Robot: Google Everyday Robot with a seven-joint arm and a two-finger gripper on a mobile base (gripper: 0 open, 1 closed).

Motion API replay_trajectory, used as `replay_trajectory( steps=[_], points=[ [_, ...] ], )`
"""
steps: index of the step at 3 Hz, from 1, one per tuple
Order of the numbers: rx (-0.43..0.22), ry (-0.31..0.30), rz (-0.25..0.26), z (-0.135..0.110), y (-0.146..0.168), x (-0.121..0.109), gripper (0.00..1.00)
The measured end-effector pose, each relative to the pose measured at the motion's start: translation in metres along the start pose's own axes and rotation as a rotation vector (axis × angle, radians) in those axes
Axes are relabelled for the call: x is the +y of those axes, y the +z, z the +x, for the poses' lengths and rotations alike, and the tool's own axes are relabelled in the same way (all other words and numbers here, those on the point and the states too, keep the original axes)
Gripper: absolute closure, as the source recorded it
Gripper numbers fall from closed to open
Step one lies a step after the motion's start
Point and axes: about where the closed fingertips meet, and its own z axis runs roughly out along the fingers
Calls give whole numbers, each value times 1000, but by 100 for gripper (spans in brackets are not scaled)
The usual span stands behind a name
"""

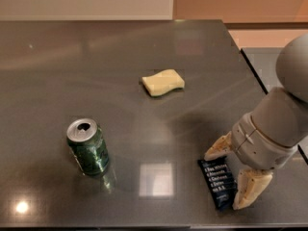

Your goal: Pick rxbar blueberry

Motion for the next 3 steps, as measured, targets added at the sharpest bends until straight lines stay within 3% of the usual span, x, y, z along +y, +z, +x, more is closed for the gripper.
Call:
replay_trajectory(
  steps=[2, 3],
  points=[
    [3, 4, -2, -1, -3, 0, 87],
    [12, 44, 29, 2, -18, -12, 100]
  ],
)
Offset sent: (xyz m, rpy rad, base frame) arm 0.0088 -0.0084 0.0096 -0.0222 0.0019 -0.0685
